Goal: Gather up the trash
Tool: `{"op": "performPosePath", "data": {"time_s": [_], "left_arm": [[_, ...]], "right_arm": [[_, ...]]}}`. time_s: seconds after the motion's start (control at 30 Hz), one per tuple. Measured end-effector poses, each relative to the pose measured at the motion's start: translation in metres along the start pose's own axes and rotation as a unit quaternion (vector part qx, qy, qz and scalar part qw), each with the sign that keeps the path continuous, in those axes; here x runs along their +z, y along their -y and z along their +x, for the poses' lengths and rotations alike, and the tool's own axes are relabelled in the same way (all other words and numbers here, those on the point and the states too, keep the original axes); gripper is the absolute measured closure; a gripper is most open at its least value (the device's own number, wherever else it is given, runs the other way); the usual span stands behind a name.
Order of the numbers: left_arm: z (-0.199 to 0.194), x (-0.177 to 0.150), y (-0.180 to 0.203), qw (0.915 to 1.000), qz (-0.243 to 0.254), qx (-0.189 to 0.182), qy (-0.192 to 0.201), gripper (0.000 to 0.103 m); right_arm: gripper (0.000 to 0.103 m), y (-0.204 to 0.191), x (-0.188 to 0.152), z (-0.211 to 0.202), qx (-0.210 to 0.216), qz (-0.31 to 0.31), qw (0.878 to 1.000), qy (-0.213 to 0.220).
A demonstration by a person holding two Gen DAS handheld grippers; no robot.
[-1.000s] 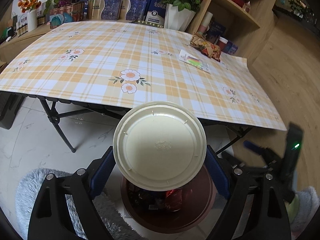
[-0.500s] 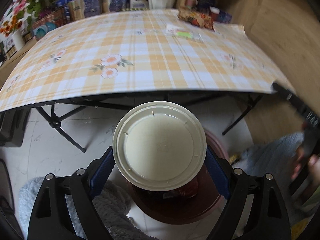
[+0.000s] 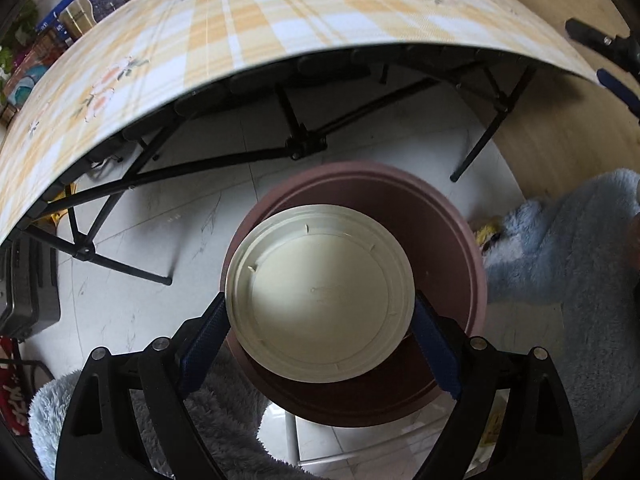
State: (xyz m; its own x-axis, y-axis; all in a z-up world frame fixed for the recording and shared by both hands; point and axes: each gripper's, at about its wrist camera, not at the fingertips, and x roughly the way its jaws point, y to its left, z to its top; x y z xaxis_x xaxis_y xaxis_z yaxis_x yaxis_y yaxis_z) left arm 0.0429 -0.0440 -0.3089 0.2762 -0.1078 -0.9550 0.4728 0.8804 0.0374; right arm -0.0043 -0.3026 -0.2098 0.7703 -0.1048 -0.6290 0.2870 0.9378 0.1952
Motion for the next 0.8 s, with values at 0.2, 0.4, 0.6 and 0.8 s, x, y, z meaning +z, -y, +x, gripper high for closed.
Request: {"op": "performPosePath", "data": {"time_s": [0.2,0.4,0.6,0.8], "left_arm": [[0.0,-0.001,0.001,1.0,-0.003,0.002,-0.003,0.016],[0.01,-0.002,0.001,0.9996,0.001,0.014,-0.025,0.014],[-0.004,-0.001,-0.003,0.9997,-0.016,0.011,0.013,0.014],[-0.026,0.003,-0.016,0.9959,-0.056,0.003,0.071,0.014]], "right_arm": [[0.006,-0.001,0.0,0.002,-0.004,-0.002,1.0,-0.002],[0.006,-0.003,-0.003,0.004,-0.004,-0.004,1.0,-0.008],[0.006,-0.009,-0.006,0.006,0.001,-0.019,1.0,-0.012],[0.006,-0.009,-0.006,0.01,0.011,-0.008,0.999,-0.032]]}}
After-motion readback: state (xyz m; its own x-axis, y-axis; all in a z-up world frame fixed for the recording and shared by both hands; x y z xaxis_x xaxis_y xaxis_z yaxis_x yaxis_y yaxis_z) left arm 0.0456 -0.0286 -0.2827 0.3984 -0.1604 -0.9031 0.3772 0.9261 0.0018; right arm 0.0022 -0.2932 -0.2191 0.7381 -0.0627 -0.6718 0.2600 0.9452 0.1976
